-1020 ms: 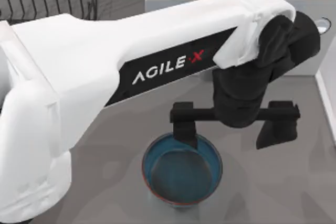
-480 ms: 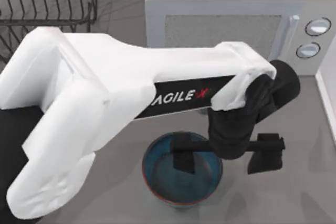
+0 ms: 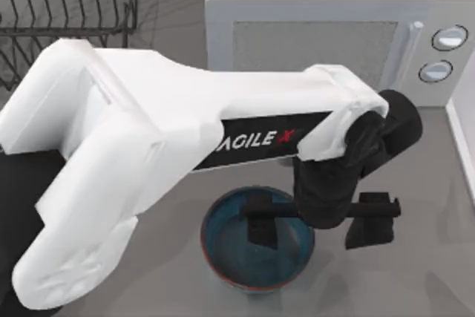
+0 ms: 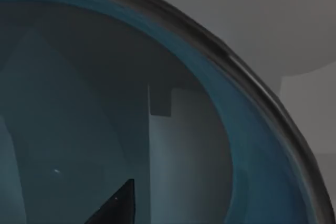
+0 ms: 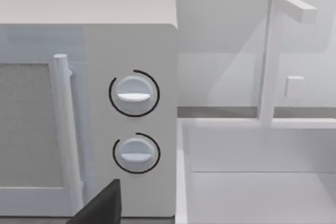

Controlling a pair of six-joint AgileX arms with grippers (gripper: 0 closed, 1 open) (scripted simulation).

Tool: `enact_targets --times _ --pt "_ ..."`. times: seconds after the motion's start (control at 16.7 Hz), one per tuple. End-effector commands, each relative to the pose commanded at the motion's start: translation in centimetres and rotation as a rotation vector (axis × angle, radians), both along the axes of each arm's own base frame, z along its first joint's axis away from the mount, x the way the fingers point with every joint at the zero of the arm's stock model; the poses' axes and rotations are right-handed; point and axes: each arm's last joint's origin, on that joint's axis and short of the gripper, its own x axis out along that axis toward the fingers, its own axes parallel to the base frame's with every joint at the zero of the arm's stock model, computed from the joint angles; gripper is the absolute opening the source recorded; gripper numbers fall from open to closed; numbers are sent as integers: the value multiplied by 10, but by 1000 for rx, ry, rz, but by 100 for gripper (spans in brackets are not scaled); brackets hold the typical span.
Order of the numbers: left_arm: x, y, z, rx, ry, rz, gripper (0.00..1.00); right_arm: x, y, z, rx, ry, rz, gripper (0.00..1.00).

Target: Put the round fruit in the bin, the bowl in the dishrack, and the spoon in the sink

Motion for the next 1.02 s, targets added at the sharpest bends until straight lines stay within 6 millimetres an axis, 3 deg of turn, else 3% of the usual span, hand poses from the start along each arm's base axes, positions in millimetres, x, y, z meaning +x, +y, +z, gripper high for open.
enact_targets --times 0.6,1.02 --pt "0 0 0 0 0 0 2 0 0 0 0 0 0 100" --pt "0 0 0 0 0 0 0 0 0 0 0 0 0 100"
